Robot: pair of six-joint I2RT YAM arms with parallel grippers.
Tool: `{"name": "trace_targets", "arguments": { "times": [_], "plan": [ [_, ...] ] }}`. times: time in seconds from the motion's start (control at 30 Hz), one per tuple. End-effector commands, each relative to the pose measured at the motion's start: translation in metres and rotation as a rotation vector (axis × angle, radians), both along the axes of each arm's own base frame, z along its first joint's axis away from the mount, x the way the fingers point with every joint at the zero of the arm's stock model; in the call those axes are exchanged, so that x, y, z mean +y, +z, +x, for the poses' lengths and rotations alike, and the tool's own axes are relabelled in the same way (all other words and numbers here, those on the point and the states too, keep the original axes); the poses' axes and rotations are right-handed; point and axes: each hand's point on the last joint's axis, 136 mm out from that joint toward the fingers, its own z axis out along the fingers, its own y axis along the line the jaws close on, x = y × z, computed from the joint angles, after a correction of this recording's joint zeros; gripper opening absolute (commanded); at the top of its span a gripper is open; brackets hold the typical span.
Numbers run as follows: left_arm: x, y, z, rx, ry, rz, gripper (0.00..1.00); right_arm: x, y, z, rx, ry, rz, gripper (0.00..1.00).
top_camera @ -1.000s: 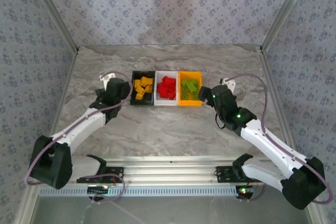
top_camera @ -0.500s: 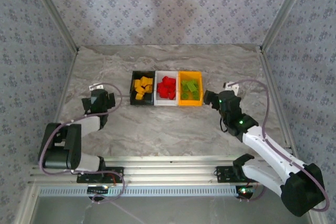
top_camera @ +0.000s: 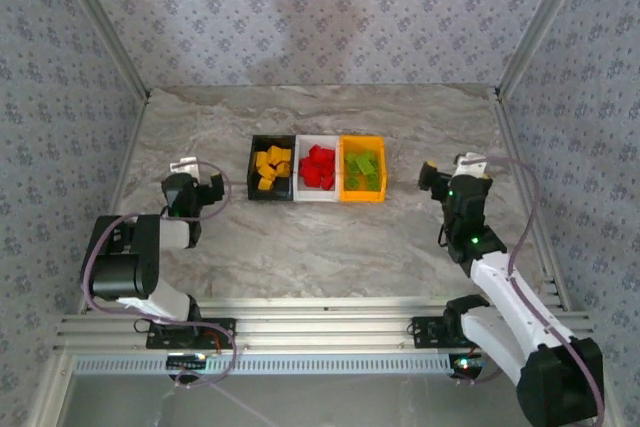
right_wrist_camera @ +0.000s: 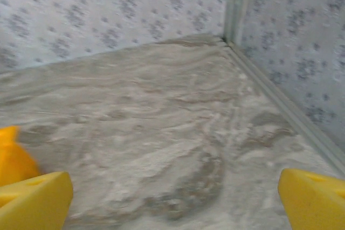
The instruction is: Sort the legos into containers by color
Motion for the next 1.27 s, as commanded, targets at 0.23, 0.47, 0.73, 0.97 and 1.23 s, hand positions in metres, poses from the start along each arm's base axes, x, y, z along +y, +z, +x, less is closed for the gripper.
{"name": "trace_targets", "arguments": {
  "times": [0.23,0.47,0.73,0.97,1.23],
  "plan": [
    [-0.003,0.01,0.005,-0.044,-0.024,-0.001,1.0,-0.012,-0.062,0.039,0.018,0.066,-0.11,1.0],
    [-0.003,0.011,0.005,-0.045,-0.024,-0.002,0.99,-0.012,-0.101,0.057,0.131,0.08,-0.066,1.0],
    [-0.004,0.011,0.005,-0.044,-0.025,-0.002,0.99,-0.01,-0.099,0.058,0.111,0.094,-0.089,1.0],
    [-0.004,0.011,0.005,-0.045,-0.025,-0.002,0.99,-0.01,-0.099,0.059,0.11,0.097,-0.089,1.0],
    [-0.004,0.011,0.005,-0.046,-0.025,-0.001,0.99,-0.01,-0.099,0.058,0.11,0.095,-0.089,1.0]
  ]
}}
